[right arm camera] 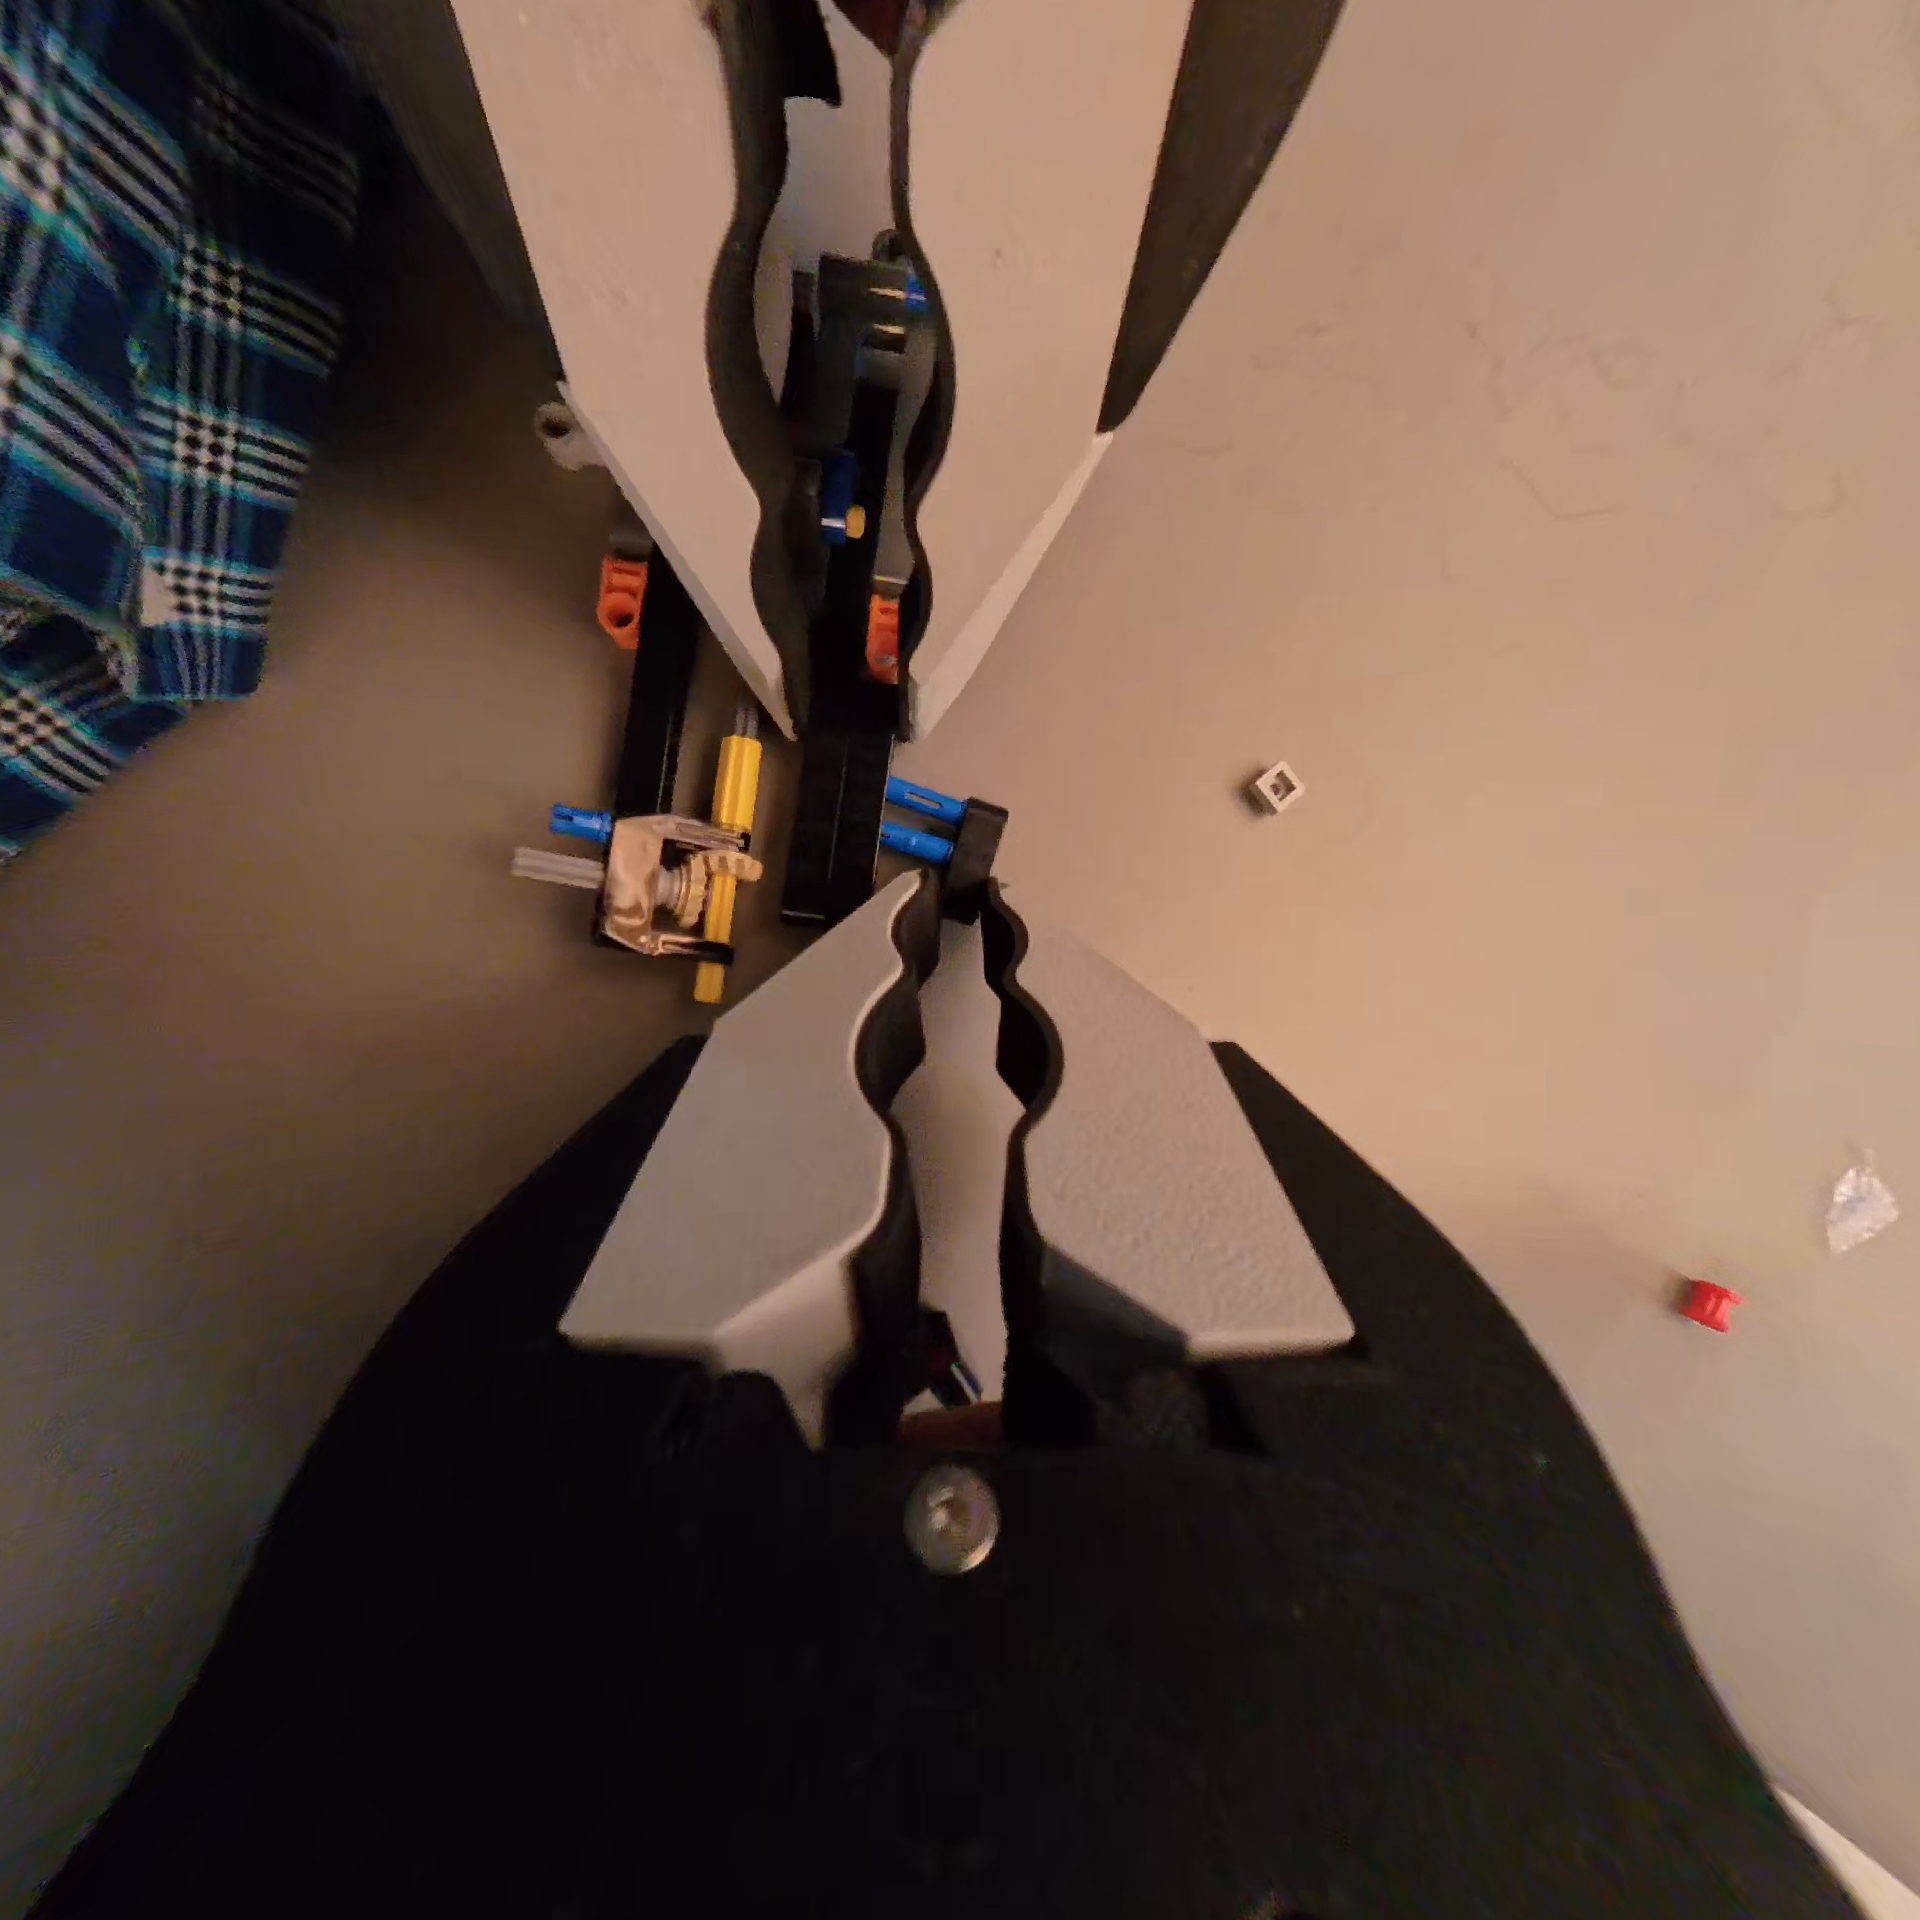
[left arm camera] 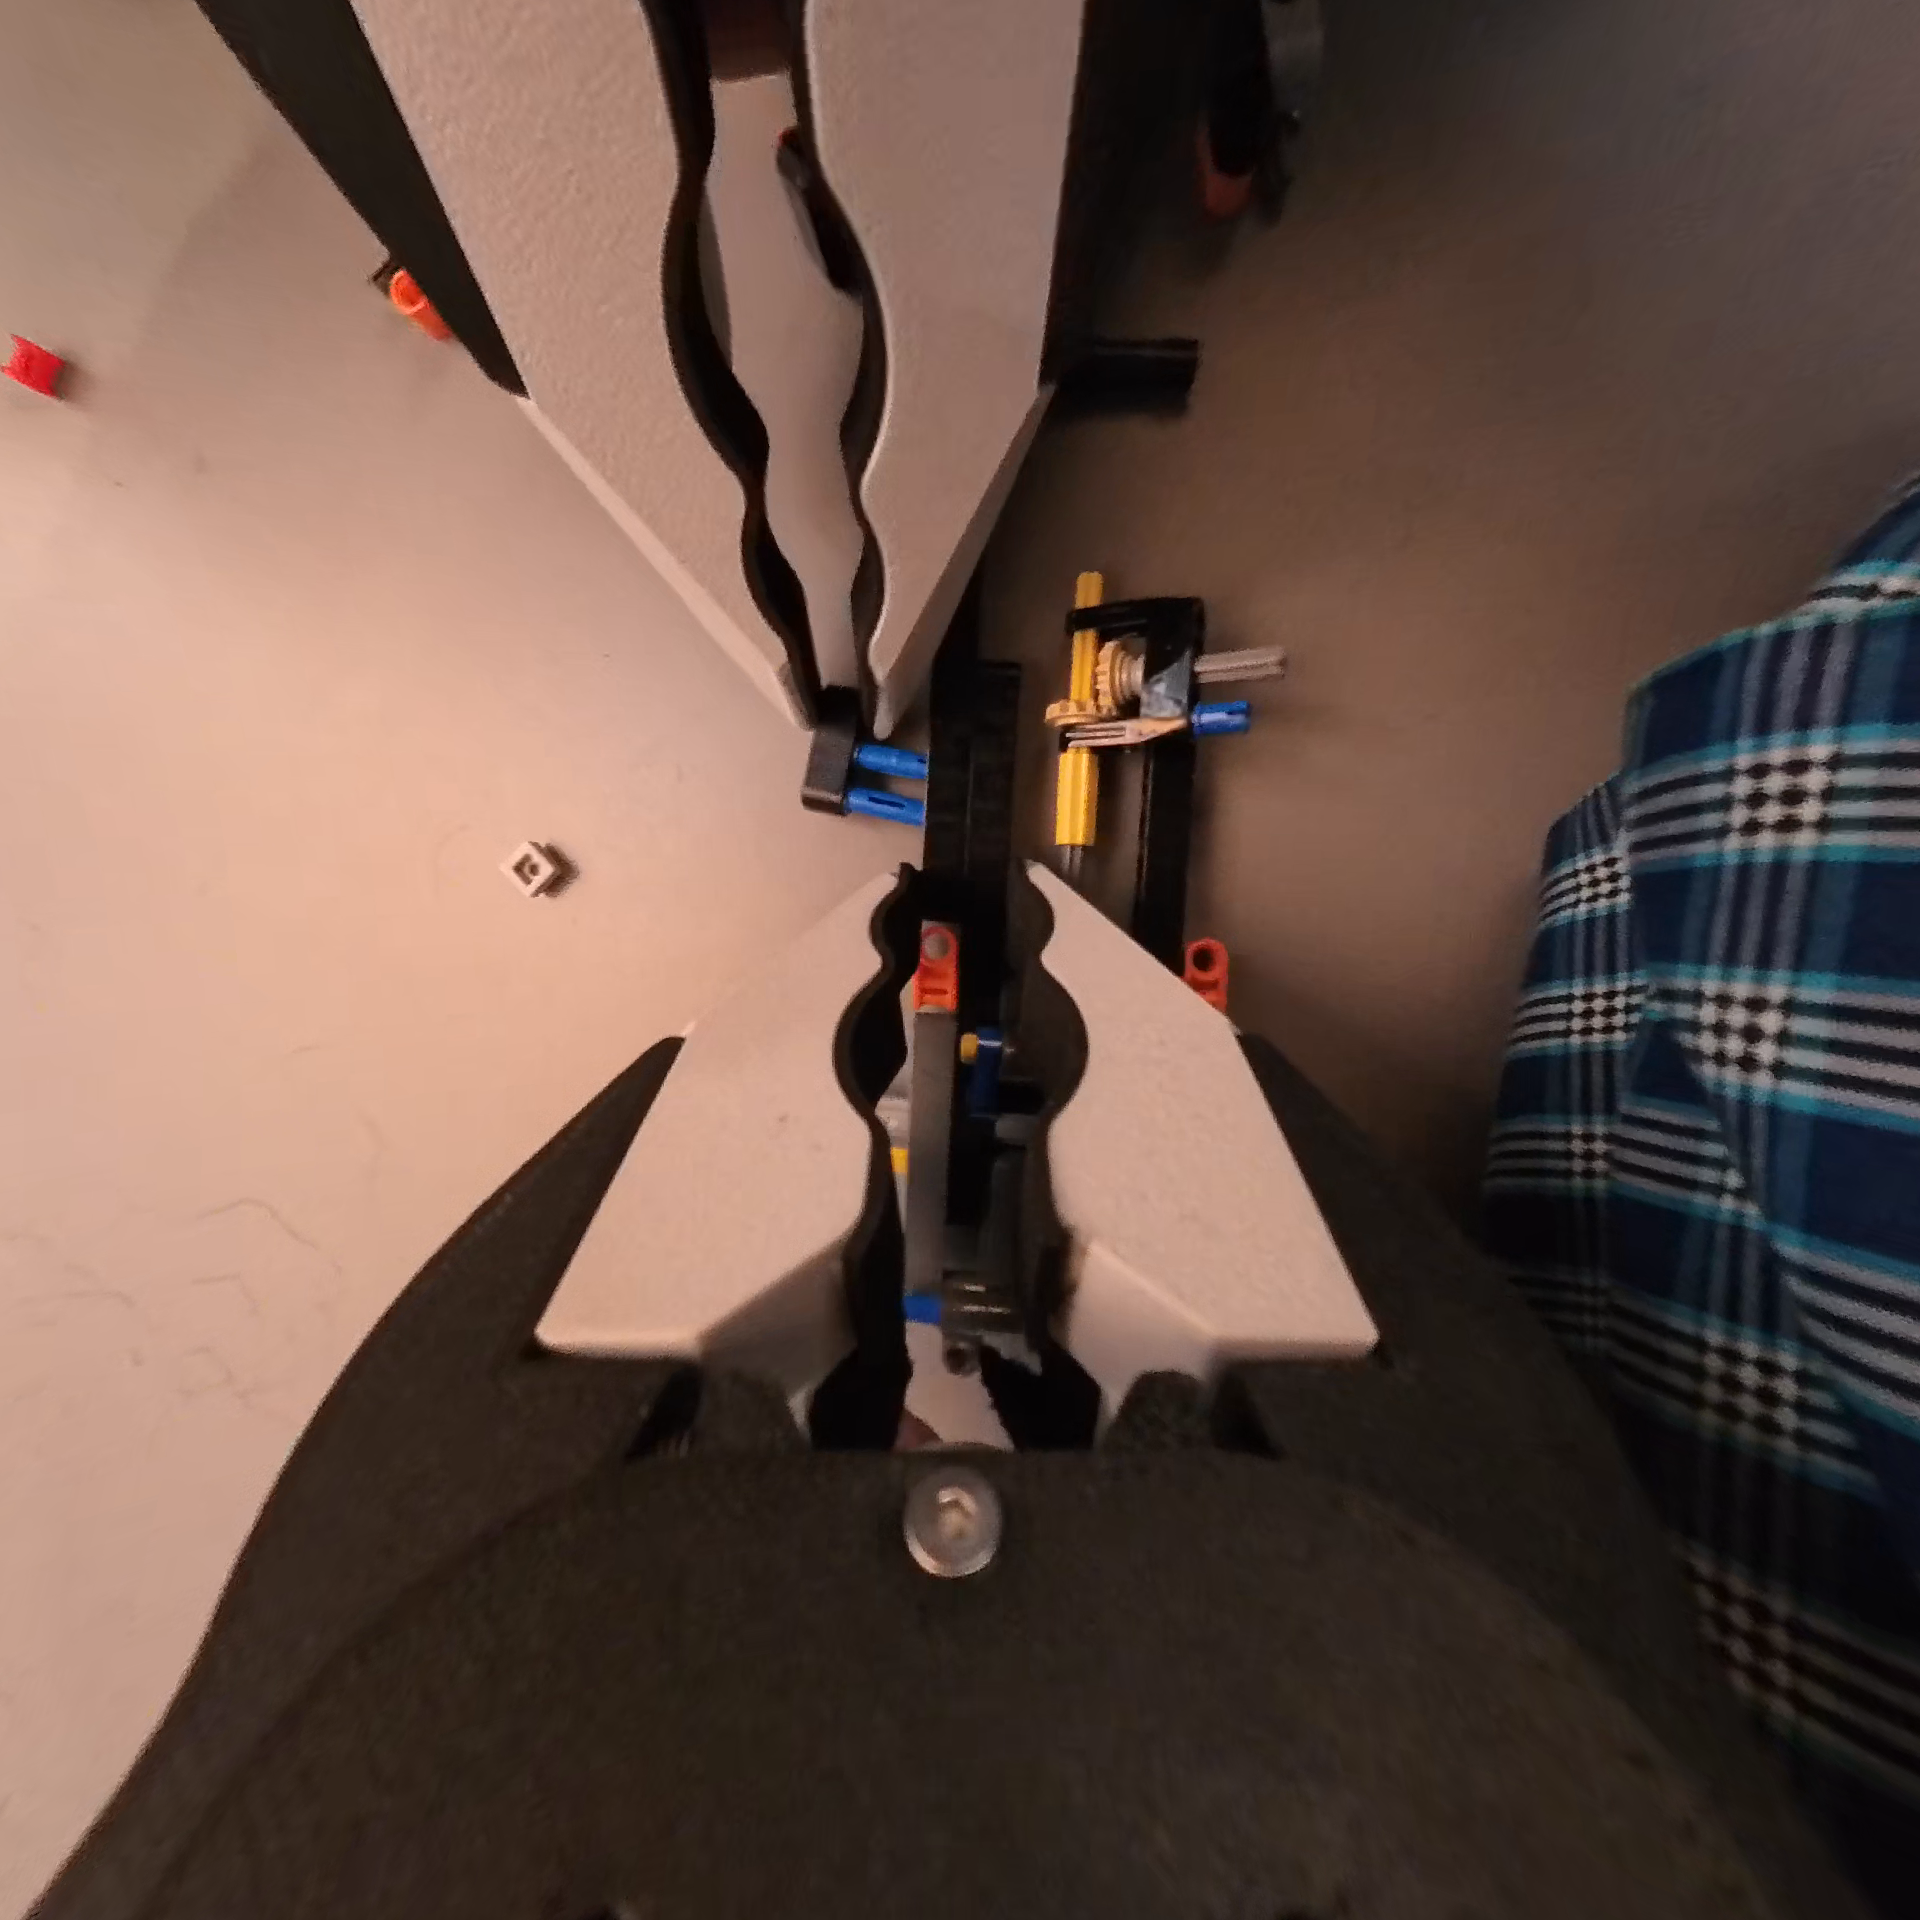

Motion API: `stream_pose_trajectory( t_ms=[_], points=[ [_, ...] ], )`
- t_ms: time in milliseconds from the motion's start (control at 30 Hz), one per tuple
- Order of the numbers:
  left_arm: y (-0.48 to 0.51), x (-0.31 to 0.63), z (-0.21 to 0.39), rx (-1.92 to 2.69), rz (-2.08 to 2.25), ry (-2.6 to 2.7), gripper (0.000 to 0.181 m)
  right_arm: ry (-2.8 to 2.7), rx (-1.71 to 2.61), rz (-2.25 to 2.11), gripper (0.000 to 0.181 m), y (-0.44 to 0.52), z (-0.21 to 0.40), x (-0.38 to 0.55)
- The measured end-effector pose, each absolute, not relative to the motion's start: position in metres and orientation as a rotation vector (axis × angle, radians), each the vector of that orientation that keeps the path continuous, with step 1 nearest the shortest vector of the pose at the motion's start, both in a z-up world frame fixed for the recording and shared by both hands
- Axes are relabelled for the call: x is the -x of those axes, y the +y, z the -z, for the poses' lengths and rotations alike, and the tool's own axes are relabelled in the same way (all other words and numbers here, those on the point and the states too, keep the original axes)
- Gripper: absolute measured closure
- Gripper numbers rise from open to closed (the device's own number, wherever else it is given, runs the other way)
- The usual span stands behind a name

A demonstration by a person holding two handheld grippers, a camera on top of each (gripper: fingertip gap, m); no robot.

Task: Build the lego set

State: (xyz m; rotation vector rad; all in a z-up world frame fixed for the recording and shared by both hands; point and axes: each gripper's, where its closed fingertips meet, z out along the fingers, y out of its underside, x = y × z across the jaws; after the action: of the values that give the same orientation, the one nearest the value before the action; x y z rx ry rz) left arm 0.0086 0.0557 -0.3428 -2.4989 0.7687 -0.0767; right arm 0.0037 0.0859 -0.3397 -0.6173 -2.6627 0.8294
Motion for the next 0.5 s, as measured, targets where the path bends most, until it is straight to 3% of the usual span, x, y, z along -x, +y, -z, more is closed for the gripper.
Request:
stream_pose_trajectory(
  t_ms=[500],
  points=[
    [0.0542, -0.0096, 0.3429, 2.504, 0.114, 0.757, 0.165, -2.666, 0.466, -0.795, 0.178, 0.0836, 0.3392, -0.0023]
  ],
)
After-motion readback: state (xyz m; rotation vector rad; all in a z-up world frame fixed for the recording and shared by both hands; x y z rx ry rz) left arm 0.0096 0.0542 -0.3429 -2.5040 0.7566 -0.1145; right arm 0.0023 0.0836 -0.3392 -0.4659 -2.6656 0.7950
